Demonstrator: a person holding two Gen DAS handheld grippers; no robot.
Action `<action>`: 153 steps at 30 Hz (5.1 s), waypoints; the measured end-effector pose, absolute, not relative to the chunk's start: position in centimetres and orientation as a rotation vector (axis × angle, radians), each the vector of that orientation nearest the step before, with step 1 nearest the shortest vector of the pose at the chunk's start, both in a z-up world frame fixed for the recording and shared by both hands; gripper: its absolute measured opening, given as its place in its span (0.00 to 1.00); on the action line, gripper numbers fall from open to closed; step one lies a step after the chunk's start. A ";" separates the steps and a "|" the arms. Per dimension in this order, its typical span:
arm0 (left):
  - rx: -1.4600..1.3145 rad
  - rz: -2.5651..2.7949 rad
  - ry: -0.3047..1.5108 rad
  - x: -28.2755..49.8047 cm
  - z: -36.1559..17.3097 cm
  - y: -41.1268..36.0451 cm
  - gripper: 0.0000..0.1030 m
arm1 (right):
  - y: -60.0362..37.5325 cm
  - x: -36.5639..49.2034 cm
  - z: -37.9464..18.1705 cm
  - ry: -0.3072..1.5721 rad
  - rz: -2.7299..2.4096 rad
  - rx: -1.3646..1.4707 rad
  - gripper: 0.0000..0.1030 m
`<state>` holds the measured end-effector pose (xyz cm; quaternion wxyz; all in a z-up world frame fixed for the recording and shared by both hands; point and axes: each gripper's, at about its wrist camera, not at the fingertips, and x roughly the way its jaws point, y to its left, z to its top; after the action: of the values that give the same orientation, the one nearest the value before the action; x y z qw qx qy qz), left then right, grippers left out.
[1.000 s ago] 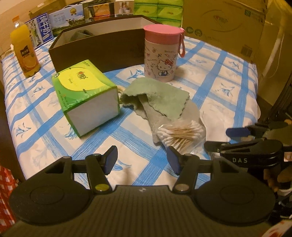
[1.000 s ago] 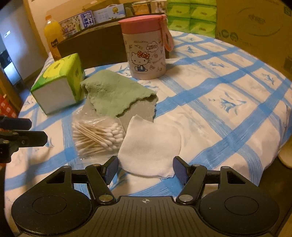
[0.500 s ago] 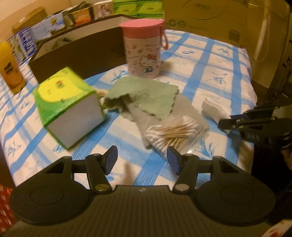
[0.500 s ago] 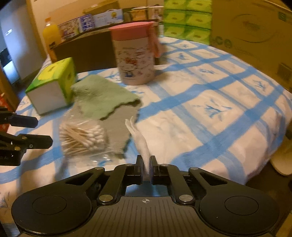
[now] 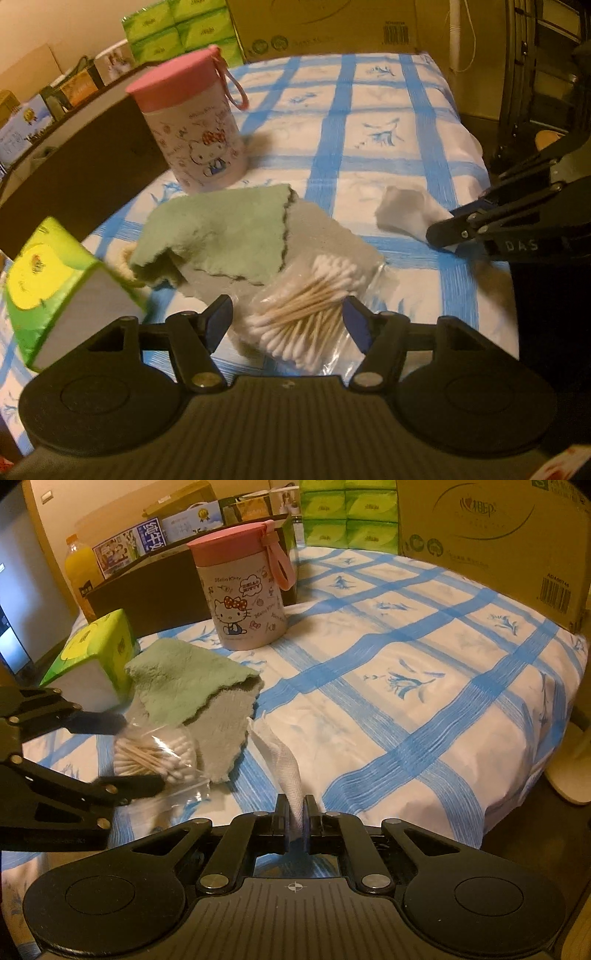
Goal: Organize soft objects
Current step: 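Lift the cotton pad with the right gripper while the left grasps the cotton swab bag, then carry the cotton pad and swab bag over the brown box and release both, then move both grippers back from the box toward the green towel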
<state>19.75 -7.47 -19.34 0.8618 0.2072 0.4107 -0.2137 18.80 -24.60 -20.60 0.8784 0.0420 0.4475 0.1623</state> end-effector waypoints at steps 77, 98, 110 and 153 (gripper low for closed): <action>0.031 -0.078 0.681 24.7 -3.5 9.7 0.40 | -15.7 28.2 -6.4 0.677 0.713 0.086 0.07; 0.051 -0.130 0.727 43.4 -4.1 9.9 0.40 | -10.6 47.2 -6.4 0.759 0.695 0.091 0.07; 0.005 -0.131 0.800 52.4 -8.0 9.0 0.41 | -8.7 55.6 -10.0 0.850 0.660 0.100 0.07; -0.086 -0.138 0.703 38.3 -1.3 9.8 0.64 | -14.4 42.4 -3.9 0.712 0.735 0.217 0.52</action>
<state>38.34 9.77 -1.28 0.9356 -0.0420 0.3439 -0.0674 42.43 -14.43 -3.86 0.8663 0.1037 0.3402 0.3509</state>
